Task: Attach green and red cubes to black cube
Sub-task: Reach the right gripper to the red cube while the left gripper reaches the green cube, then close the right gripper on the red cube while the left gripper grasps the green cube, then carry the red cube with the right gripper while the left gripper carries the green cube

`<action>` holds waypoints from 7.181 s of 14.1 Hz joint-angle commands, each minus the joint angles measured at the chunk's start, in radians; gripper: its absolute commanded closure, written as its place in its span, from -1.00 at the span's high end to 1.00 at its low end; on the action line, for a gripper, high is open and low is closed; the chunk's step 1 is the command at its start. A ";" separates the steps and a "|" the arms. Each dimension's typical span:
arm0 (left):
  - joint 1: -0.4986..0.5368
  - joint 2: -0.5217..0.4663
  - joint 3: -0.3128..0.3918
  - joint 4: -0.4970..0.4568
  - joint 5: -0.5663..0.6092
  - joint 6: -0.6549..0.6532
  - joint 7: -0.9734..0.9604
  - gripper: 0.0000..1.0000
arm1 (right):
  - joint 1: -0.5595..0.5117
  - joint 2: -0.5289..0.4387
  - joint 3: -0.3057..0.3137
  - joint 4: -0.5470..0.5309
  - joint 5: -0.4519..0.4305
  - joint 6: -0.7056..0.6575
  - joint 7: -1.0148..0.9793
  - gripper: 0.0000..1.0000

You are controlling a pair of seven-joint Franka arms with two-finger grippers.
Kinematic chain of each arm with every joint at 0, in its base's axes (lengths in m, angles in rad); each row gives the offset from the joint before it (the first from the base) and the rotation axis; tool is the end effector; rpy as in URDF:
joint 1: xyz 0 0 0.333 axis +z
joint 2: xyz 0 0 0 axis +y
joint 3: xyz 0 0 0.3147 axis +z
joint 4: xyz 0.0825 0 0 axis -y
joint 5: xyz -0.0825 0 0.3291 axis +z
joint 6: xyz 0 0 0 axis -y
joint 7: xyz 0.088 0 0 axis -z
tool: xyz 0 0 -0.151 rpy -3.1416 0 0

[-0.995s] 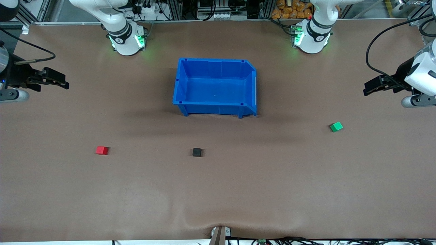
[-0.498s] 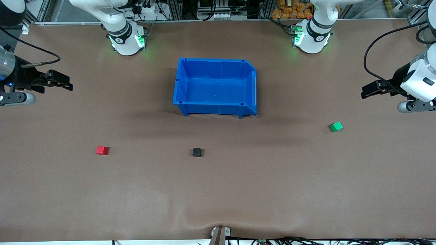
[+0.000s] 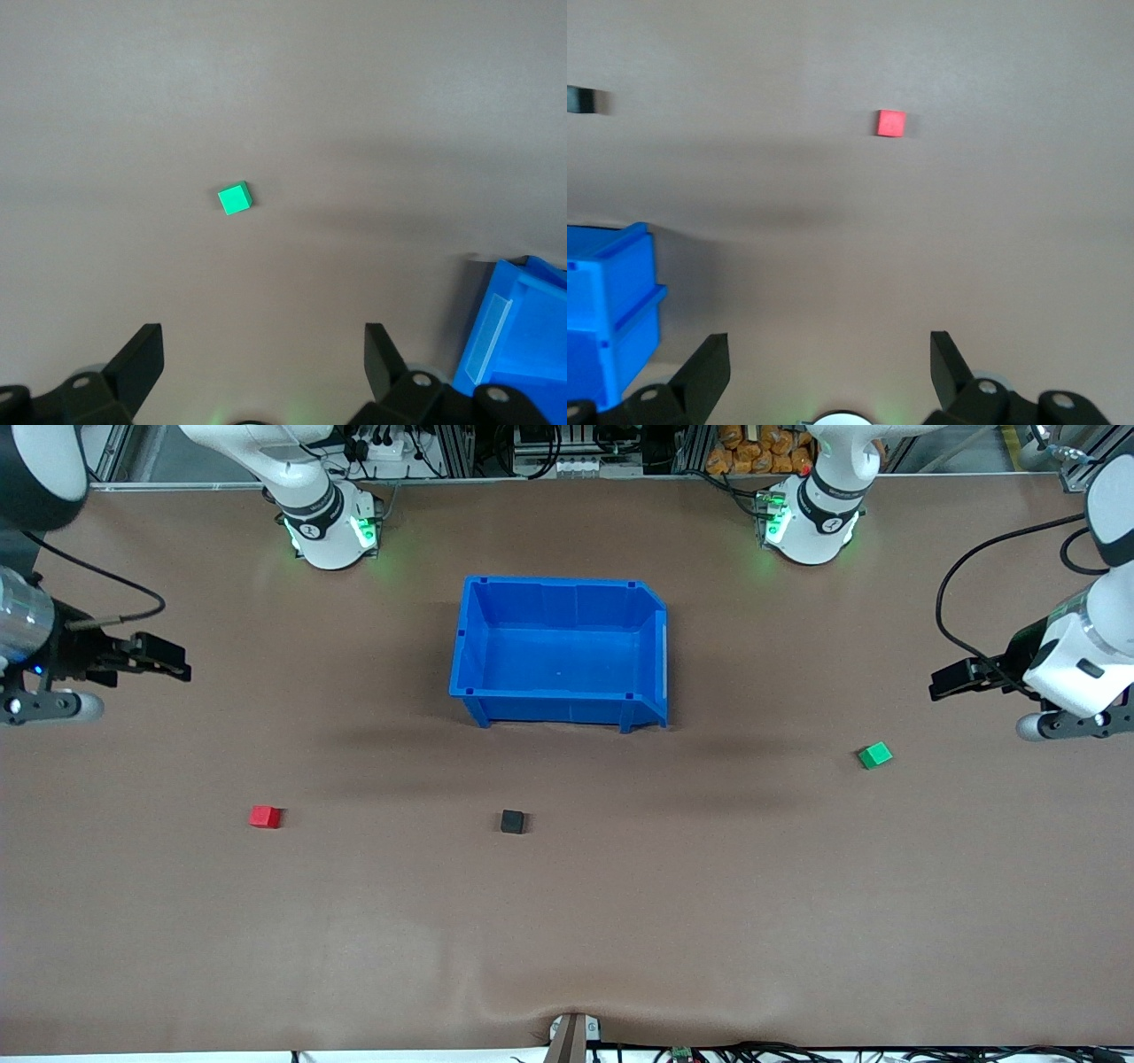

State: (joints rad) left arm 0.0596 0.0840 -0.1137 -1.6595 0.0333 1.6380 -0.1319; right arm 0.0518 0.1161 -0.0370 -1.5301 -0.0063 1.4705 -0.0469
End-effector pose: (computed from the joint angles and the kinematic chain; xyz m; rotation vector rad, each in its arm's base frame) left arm 0.5181 -0.0214 0.5053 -3.1023 -0.1144 0.1589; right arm 0.5130 0.0076 0.5295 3.1202 0.0960 -0.2751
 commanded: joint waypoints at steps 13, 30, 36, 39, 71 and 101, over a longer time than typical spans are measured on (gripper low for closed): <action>0.068 0.092 -0.001 -0.058 0.010 0.039 0.008 1.00 | -0.085 0.281 -0.004 0.016 0.052 0.313 -0.048 1.00; 0.095 0.091 0.000 -0.367 0.011 0.416 -0.002 1.00 | -0.135 0.422 -0.006 -0.257 0.069 0.866 -0.048 1.00; 0.126 0.102 0.000 -0.410 0.011 0.495 -0.002 1.00 | -0.112 0.457 -0.006 -0.443 0.071 1.200 -0.045 1.00; 0.166 0.125 -0.001 -0.419 0.011 0.520 -0.002 1.00 | -0.109 0.461 -0.006 -0.446 0.071 1.176 -0.045 1.00; 0.189 0.384 0.000 -0.390 -0.004 0.684 -0.227 -0.23 | -0.104 0.442 -0.001 -0.398 0.074 0.953 -0.098 -1.00; -0.095 0.494 -0.196 0.027 -0.115 0.528 -1.178 -1.00 | 0.106 0.471 0.088 -0.102 0.075 0.720 -1.239 -1.00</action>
State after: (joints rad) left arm -0.0046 0.5312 -0.3128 -1.7047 -0.0671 2.1857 -1.2501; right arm 0.1133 0.5604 0.0491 -1.6681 0.0611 2.1967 -1.2711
